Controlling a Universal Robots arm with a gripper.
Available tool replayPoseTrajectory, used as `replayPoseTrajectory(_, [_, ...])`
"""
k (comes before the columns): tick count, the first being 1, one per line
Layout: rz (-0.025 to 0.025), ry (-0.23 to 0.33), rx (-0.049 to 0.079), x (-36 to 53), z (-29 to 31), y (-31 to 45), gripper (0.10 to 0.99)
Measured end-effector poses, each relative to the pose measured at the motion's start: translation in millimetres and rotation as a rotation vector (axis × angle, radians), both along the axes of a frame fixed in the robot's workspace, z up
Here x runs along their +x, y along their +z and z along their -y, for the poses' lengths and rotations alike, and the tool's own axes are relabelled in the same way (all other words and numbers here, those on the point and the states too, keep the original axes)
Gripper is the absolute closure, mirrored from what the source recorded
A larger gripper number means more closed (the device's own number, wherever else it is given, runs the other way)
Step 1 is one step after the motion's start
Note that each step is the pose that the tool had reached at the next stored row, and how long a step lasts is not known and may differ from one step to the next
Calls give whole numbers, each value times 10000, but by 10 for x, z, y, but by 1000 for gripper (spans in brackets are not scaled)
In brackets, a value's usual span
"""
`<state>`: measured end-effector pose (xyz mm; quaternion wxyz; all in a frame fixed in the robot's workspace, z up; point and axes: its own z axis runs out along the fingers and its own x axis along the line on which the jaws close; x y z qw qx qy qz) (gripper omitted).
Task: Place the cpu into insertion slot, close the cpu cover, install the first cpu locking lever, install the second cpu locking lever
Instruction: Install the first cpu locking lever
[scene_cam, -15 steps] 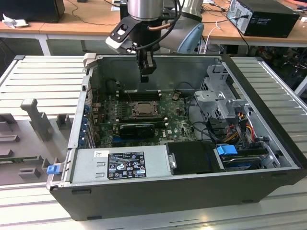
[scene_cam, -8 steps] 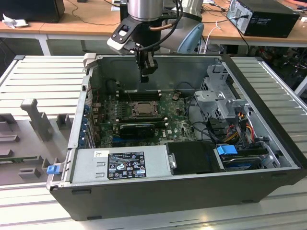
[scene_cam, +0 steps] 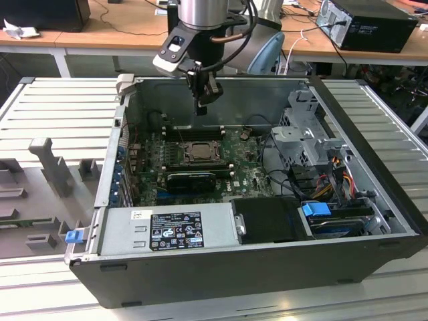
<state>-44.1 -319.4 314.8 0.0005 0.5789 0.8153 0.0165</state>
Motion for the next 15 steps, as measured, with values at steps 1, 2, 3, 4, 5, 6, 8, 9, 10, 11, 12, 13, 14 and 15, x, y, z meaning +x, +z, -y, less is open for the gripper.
replayPoseTrajectory(1, [0, 49, 0, 0, 0, 0, 980])
replayPoseTrajectory(2, [-1, 193, -1, 0, 0, 0, 980])
replayPoseTrajectory(3, [0, 238, -2, 0, 0, -1, 980])
replayPoseTrajectory(4, [-1, 269, -2, 0, 0, -1, 980])
replayPoseTrajectory(5, [0, 317, -2, 0, 0, -1, 980])
replayPoseTrajectory(6, [0, 375, -1, 0, 0, -2, 980])
replayPoseTrajectory(8, [0, 648, -2, 0, 0, -3, 980])
replayPoseTrajectory(9, [0, 749, -2, 0, 0, -4, 980])
replayPoseTrajectory(10, [0, 932, -1, 0, 0, -6, 980])
replayPoseTrajectory(11, [0, 1067, -1, 0, 0, -7, 980])
replayPoseTrajectory(12, [0, 1166, -1, 0, 0, -9, 980])
replayPoseTrajectory(13, [0, 1383, -2, 0, 0, -11, 980])
replayPoseTrajectory(14, [1, 1593, 1, 0, 0, -16, 980])
replayPoseTrajectory(15, [0, 1748, -1, 0, 0, -17, 980])
